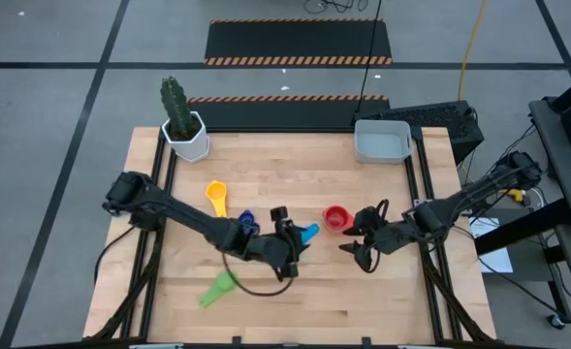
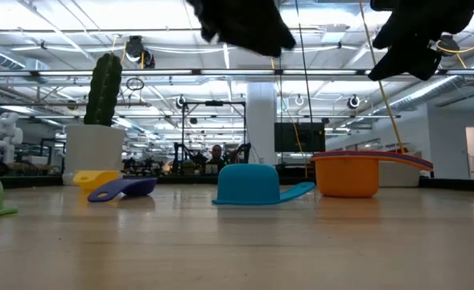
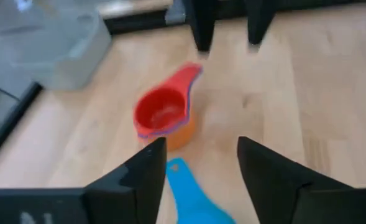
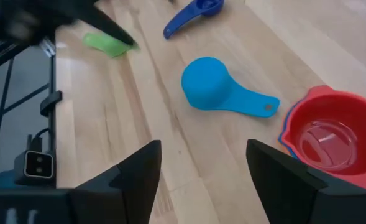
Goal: Nest measuring cups in basket
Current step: Stack the light blue measuring cup on top of the red measuring cup
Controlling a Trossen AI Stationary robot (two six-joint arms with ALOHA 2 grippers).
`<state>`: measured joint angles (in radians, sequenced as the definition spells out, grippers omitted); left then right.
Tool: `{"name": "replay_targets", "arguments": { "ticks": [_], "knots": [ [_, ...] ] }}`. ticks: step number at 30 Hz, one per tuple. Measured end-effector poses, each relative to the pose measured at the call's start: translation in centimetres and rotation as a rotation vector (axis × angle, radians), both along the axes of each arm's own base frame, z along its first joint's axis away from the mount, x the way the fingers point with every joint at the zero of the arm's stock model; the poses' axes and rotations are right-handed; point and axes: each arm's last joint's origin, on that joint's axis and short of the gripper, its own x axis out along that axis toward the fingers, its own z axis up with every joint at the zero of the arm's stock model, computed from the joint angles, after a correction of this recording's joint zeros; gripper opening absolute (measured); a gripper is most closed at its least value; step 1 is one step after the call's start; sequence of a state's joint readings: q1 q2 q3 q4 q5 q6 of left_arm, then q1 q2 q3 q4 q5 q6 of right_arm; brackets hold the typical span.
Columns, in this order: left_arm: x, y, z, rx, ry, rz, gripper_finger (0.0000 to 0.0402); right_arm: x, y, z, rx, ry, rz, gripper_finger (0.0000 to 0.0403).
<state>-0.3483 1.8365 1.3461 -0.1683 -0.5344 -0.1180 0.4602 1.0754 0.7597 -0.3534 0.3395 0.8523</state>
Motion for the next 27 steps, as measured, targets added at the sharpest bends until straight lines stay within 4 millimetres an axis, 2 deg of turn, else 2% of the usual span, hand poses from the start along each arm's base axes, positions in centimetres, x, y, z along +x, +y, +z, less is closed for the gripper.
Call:
{"name": "replay_targets", "arguments": {
  "ticks": [5, 8, 13, 17, 22, 27],
  "knots": [
    [1.8, 1.2, -3.2, -0.001, 0.042, 0.026, 0.0234, -0.4, -0.2, 0.7, -0.012, -0.033, 0.022, 0.0208],
    [2.4, 2.8, -4.9, -0.011, 0.087, 0.090, 0.0238, -0.8, -0.2, 1.0, -0.022, -0.045, 0.039, 0.0201],
    [3.2, 5.8, -6.9, -0.048, 0.131, 0.222, 0.0225, -1.2, -0.1, 1.1, -0.041, -0.046, 0.040, 0.0196],
    [3.7, 7.6, -8.5, -0.080, 0.180, 0.235, 0.0203, -1.3, 0.2, 1.1, -0.039, -0.048, 0.053, 0.0196],
    [4.0, 8.1, -10.5, -0.172, 0.258, 0.160, 0.0177, -1.3, 0.4, 1.1, -0.036, -0.051, 0.060, 0.0196],
    [3.9, 7.6, -10.6, -0.226, 0.296, 0.053, 0.0164, -1.3, 0.4, 1.1, -0.036, -0.053, 0.059, 0.0196]
  ]
}}
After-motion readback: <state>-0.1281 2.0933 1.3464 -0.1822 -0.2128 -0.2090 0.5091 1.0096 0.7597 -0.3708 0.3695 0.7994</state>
